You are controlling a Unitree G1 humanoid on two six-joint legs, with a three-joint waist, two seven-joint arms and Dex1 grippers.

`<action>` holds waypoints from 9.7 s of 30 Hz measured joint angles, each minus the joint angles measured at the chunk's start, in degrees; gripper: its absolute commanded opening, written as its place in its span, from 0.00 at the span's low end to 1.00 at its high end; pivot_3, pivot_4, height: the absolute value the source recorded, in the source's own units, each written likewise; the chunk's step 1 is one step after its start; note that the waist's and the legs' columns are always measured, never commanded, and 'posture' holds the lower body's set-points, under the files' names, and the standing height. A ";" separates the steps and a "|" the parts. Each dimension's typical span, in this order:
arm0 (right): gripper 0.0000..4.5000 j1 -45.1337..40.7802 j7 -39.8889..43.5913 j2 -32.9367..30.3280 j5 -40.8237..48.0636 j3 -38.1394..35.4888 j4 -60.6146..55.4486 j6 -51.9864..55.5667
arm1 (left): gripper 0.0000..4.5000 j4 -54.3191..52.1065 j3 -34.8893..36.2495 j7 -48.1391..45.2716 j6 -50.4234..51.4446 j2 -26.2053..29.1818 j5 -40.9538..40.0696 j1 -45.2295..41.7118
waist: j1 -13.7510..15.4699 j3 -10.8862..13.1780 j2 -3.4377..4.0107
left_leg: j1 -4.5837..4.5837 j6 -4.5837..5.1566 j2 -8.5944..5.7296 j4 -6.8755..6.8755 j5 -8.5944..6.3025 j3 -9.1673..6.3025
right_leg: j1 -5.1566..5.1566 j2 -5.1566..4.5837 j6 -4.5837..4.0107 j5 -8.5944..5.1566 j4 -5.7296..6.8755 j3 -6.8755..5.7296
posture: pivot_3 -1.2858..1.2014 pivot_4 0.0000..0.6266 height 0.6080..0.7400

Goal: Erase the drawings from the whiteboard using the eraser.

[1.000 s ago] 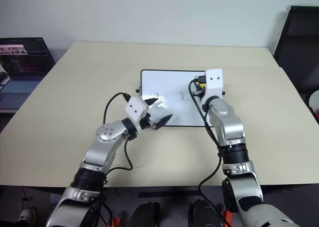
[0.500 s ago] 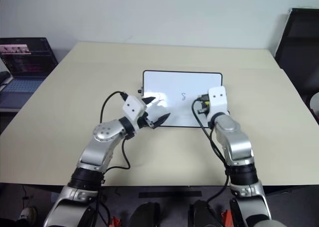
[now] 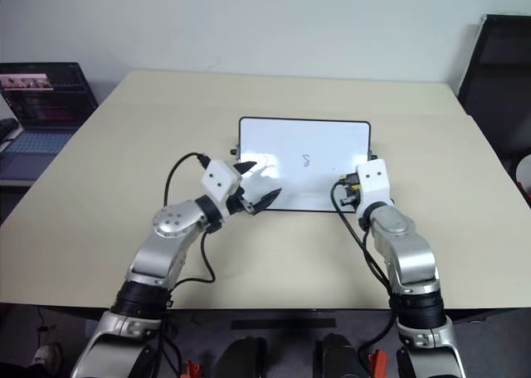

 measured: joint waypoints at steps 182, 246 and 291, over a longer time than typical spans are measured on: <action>0.21 -33.03 12.93 8.46 -20.62 18.76 55.19 -45.15 | 1.00 -8.93 9.53 9.14 5.62 -2.45 -5.99 14.08 | -0.34 0.09 0.03 | -0.03 -0.04 0.03 -0.10 -0.03 -0.12 | -0.09 -0.07 -0.20 0.08 0.03 -0.08 | 0.52 0.24 1.00; 0.21 2.43 11.22 -5.64 -5.04 -20.33 -7.42 23.32 | 1.00 2.02 -5.34 -30.36 1.33 -1.23 -15.47 -1.63 | -0.15 0.20 0.09 | 0.30 -0.17 0.00 -0.19 -0.13 -0.09 | 0.26 0.10 0.00 -0.29 -0.16 -0.01 | 0.52 0.24 1.00; 0.99 -2.65 -5.02 -0.29 2.02 -29.10 -9.15 4.48 | 1.00 -6.75 16.78 -4.28 5.62 7.15 -10.20 8.73 | -1.01 0.22 0.17 | -0.10 -0.16 0.05 -0.29 -0.15 -0.14 | -0.16 0.00 0.09 -0.32 -0.13 -0.03 | 0.52 0.24 1.00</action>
